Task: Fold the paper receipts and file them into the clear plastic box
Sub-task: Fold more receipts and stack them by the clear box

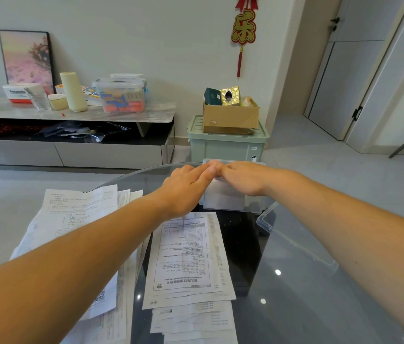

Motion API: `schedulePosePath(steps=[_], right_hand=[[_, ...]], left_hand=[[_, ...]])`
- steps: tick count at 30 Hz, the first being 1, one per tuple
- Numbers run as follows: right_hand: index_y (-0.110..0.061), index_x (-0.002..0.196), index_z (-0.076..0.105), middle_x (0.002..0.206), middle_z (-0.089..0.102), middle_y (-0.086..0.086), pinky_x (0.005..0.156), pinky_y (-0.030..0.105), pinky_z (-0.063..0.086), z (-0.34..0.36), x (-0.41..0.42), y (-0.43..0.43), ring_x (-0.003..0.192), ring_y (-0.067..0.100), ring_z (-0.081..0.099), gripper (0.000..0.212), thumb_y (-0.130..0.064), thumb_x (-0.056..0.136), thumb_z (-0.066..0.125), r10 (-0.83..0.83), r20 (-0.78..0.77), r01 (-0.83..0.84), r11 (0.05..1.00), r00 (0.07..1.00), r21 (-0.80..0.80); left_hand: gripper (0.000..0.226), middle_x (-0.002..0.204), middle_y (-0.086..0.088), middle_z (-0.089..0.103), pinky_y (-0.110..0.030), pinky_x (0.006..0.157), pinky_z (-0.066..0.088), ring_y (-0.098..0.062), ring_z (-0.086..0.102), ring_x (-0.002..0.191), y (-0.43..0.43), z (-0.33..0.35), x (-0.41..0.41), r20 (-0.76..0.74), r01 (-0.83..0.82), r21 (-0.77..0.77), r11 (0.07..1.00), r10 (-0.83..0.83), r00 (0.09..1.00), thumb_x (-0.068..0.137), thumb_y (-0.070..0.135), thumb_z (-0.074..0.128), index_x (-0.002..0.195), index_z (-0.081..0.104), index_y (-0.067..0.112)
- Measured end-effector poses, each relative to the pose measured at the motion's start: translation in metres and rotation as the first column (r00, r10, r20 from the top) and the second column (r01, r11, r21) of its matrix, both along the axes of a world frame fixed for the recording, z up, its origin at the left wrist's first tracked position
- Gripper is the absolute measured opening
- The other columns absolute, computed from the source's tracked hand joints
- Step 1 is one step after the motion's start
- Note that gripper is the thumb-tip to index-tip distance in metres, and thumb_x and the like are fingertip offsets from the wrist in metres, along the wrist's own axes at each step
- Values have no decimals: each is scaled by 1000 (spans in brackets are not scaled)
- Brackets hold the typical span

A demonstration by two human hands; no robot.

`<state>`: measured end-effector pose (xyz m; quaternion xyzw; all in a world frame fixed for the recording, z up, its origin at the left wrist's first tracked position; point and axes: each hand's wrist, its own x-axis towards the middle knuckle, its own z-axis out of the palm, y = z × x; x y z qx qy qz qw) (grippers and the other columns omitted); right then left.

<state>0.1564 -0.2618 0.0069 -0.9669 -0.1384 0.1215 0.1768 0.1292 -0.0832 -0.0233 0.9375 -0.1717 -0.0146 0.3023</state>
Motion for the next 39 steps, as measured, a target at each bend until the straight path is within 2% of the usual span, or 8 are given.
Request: schedulePosePath(steps=[5, 10, 14, 21, 25, 28, 32, 39], right_hand=[[-29, 148, 46, 153, 46, 2, 116, 44, 29, 3, -6, -2, 141, 25, 39, 75, -69, 98, 9, -38, 116, 36, 999, 993, 17], [-6, 109, 67, 106, 71, 10, 94, 48, 49, 12, -23, -10, 100, 25, 63, 72, -60, 102, 19, -78, 355, 36, 992, 932, 123], [-8, 98, 68, 93, 71, 8, 84, 47, 52, 22, -63, -16, 89, 22, 63, 62, -52, 104, 24, -89, 481, -4, 982, 872, 188], [-10, 92, 66, 90, 67, 2, 80, 44, 51, 13, -160, -15, 86, 16, 59, 52, -49, 101, 32, -5, 289, -65, 971, 957, 230], [-26, 99, 68, 100, 64, -15, 89, 29, 48, -4, -202, -4, 100, 2, 54, 34, -48, 100, 42, 118, 235, -160, 973, 965, 167], [-34, 119, 63, 130, 54, -24, 106, 24, 40, -16, -223, 0, 124, -6, 40, 33, -52, 100, 44, 182, 196, -204, 974, 964, 100], [-35, 126, 58, 149, 39, -21, 114, 23, 29, -27, -233, 6, 140, -2, 27, 36, -54, 96, 52, 187, 170, -201, 977, 968, 70], [-31, 137, 50, 147, 45, -16, 111, 27, 36, -47, -239, 15, 136, 6, 35, 48, -52, 94, 57, 180, 173, -189, 981, 968, 34]], left_hand=[[69, 142, -6, 47, -55, 114, 29, -32, 35, 136, 1, 0, 0, 1, -4, 12, 1000, 4, 1000, 95, 67, 8, 156, 24, 38], [67, 160, -3, 32, -50, 120, 22, -27, 24, 148, 3, 6, -9, 48, -56, -25, 998, 57, 997, 101, 61, 17, 158, 21, 26], [62, 150, -2, 44, -49, 113, 35, -23, 39, 137, 12, 15, -29, 113, -98, -49, 994, 103, 988, 101, 60, 24, 151, 33, 23], [37, 116, 12, 58, -23, 86, 47, -4, 56, 100, 34, 23, -118, 133, -76, -5, 997, 76, 988, 100, 54, 38, 123, 53, 29], [37, 127, 15, 59, -26, 99, 47, -5, 56, 110, 46, 13, -161, 153, 39, 279, 959, -84, 985, 100, 55, 42, 130, 53, 37], [45, 138, 15, 52, -30, 116, 27, -8, 47, 126, 55, 7, -182, 160, 81, 462, 883, -172, 972, 99, 56, 42, 139, 48, 36], [45, 147, 13, 45, -39, 125, 1, -8, 36, 139, 57, 5, -197, 124, 114, 502, 857, -202, 972, 99, 56, 41, 139, 47, 36], [52, 162, 6, 27, -38, 122, -10, -11, 21, 149, 59, -15, -205, 84, 175, 542, 822, -260, 962, 99, 57, 39, 147, 39, 34]])
